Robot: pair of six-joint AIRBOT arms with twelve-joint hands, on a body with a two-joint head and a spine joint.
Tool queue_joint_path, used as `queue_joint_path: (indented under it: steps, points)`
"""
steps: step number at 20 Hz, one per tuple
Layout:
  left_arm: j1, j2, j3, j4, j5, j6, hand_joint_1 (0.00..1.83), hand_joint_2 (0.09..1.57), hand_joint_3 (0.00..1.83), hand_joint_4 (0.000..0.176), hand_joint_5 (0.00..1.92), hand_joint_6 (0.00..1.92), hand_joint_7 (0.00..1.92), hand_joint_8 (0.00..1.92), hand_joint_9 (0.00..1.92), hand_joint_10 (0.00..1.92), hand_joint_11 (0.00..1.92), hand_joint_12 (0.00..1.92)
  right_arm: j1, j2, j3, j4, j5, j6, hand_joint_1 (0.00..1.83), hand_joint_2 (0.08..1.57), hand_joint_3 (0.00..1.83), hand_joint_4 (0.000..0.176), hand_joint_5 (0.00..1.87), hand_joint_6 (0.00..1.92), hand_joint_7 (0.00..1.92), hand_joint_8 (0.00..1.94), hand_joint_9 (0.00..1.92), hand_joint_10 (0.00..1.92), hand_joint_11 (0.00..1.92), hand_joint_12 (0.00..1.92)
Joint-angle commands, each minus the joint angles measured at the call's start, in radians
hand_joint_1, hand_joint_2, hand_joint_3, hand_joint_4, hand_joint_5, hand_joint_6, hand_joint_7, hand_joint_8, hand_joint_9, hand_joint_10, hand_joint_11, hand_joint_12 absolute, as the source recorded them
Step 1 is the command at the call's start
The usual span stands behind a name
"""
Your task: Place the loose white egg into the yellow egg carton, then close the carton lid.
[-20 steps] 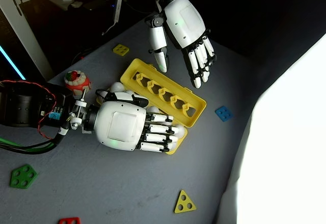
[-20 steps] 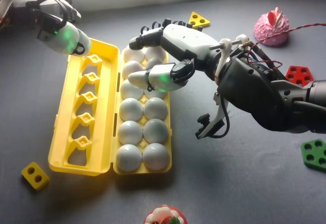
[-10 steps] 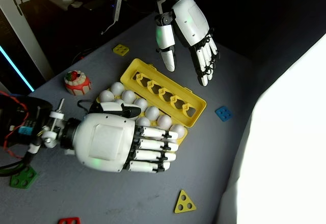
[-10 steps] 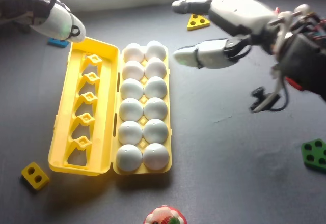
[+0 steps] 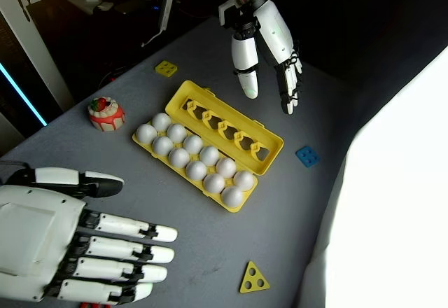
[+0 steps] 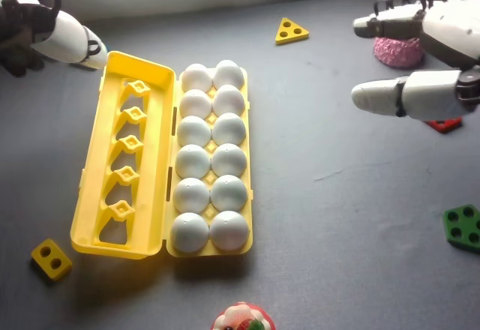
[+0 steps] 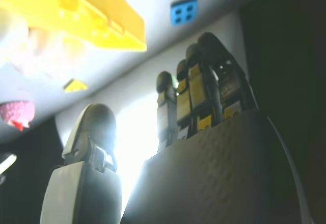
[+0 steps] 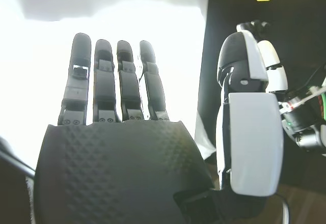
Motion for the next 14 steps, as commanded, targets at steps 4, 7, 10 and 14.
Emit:
queue_joint_path:
  steps: [4, 7, 10, 14]
  points:
    - [0.022, 0.002, -0.006, 0.03, 0.0, -0.13, 0.06, 1.34, 0.0, 0.01, 0.39, 0.02, 0.41, 0.02, 0.4, 0.03, 0.0, 1.18, -0.02, 0.082, -0.045, -0.055, 0.106, 0.002, 0.18, 1.15, 0.01, 0.0, 0.3, 0.0, 0.29, 0.0, 0.25, 0.0, 0.0, 0.73]
    - [0.044, 0.002, -0.006, 0.03, -0.006, -0.205, 0.15, 1.34, 0.0, 0.016, 0.38, 0.01, 0.39, 0.0, 0.41, 0.02, 0.0, 1.21, -0.05, 0.117, -0.065, -0.064, 0.105, 0.005, 0.19, 1.15, 0.0, 0.0, 0.3, 0.0, 0.28, 0.0, 0.28, 0.01, 0.0, 0.94]
    - [0.076, 0.003, -0.012, 0.03, -0.012, -0.274, 0.19, 1.35, 0.0, 0.009, 0.38, 0.01, 0.43, 0.01, 0.43, 0.03, 0.0, 1.22, -0.085, 0.144, -0.097, -0.142, 0.158, 0.014, 0.19, 1.16, 0.0, 0.0, 0.31, 0.0, 0.3, 0.0, 0.28, 0.0, 0.0, 0.97]
    - [0.107, 0.003, -0.022, 0.029, -0.019, -0.319, 0.22, 1.34, 0.0, 0.032, 0.4, 0.01, 0.44, 0.0, 0.43, 0.02, 0.0, 1.21, -0.094, 0.167, -0.109, -0.215, 0.217, 0.122, 0.21, 1.15, 0.0, 0.0, 0.31, 0.0, 0.28, 0.0, 0.26, 0.0, 0.0, 0.91]
